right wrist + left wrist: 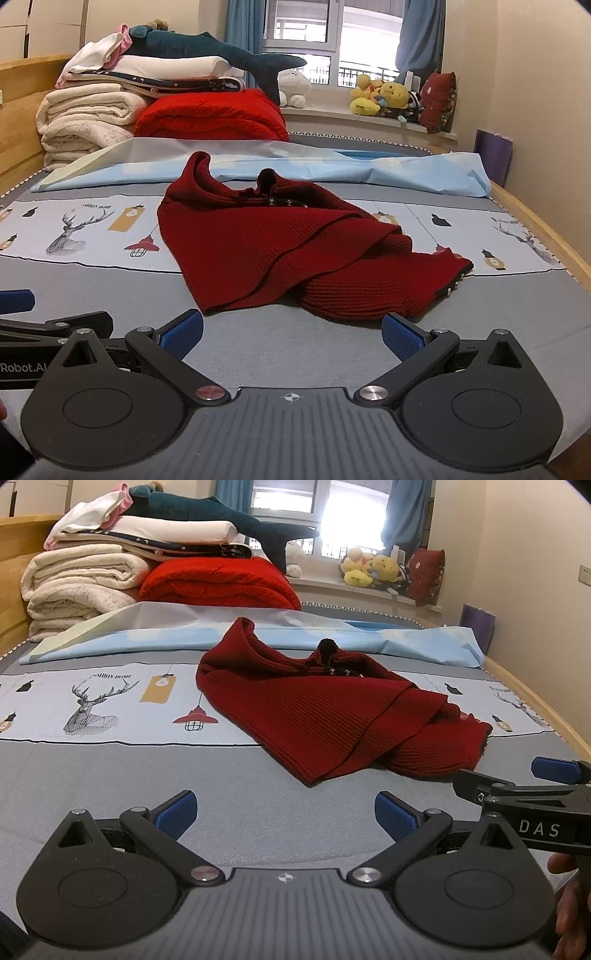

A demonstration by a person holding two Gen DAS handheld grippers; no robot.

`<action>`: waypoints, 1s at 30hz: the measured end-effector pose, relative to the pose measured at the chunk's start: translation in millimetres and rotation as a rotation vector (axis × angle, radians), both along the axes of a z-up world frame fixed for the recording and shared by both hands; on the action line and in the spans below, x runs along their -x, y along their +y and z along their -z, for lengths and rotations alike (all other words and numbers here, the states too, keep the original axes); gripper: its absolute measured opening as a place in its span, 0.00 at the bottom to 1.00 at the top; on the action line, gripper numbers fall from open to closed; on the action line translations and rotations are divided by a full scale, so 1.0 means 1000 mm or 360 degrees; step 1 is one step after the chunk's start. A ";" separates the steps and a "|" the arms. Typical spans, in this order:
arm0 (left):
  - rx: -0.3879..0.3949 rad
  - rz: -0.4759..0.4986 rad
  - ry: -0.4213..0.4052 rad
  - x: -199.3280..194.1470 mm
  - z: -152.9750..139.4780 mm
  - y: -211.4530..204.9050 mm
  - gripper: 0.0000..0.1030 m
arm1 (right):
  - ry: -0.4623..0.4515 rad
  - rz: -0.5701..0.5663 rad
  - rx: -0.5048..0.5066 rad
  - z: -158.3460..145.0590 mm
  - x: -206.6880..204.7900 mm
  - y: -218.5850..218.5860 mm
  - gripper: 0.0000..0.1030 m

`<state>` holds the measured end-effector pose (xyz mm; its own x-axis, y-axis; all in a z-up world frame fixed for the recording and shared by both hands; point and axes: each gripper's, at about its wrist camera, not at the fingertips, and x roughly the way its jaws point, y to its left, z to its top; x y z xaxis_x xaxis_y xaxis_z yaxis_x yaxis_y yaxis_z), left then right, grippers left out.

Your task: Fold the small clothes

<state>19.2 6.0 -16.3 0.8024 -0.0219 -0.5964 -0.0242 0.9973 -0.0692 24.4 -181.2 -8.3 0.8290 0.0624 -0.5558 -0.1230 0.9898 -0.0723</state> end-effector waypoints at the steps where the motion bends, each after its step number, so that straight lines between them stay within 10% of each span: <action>1: 0.0000 0.0001 0.0000 0.000 0.000 0.000 0.99 | 0.0000 0.0002 0.0000 0.000 0.000 0.001 0.99; 30: 0.0005 -0.0002 0.0002 0.001 -0.002 0.001 0.99 | -0.0001 0.0011 -0.0007 0.000 0.000 0.001 0.99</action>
